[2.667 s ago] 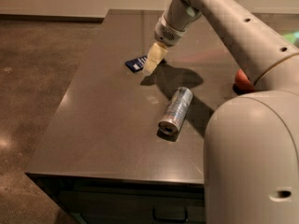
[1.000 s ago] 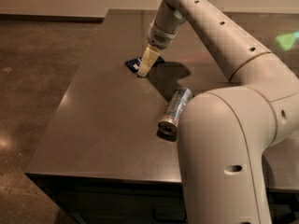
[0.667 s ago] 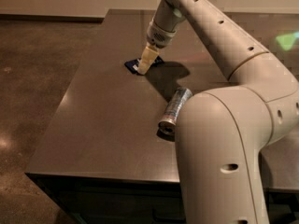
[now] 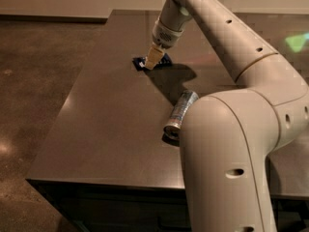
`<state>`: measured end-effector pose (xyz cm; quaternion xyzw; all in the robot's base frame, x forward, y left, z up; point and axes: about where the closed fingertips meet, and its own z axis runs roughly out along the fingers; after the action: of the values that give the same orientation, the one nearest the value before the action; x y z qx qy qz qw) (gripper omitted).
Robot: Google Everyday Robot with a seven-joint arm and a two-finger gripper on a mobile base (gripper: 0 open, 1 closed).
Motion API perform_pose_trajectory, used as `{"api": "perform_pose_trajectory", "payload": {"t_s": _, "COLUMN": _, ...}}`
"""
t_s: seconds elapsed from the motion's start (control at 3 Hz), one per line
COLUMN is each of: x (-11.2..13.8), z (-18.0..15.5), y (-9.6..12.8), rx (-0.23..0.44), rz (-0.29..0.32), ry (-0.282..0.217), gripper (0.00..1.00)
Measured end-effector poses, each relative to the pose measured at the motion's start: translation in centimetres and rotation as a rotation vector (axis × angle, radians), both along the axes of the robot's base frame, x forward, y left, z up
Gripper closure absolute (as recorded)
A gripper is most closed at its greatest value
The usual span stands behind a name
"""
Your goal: Move rxbar blueberry near apple
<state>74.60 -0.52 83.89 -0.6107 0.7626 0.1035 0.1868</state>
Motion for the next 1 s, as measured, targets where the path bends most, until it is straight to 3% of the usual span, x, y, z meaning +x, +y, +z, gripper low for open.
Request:
{"api": "perform_pose_trajectory", "payload": {"t_s": 0.33, "x": -0.3, "z": 1.0, "y": -2.0, "rx": 0.018, "rz": -0.021, "ry": -0.011, "gripper": 1.00}}
{"api": "perform_pose_trajectory", "payload": {"t_s": 1.0, "x": -0.6, "z": 3.2, "y": -6.8, "rx": 0.037, "rz": -0.088, "ry": -0.027, "gripper": 1.00}}
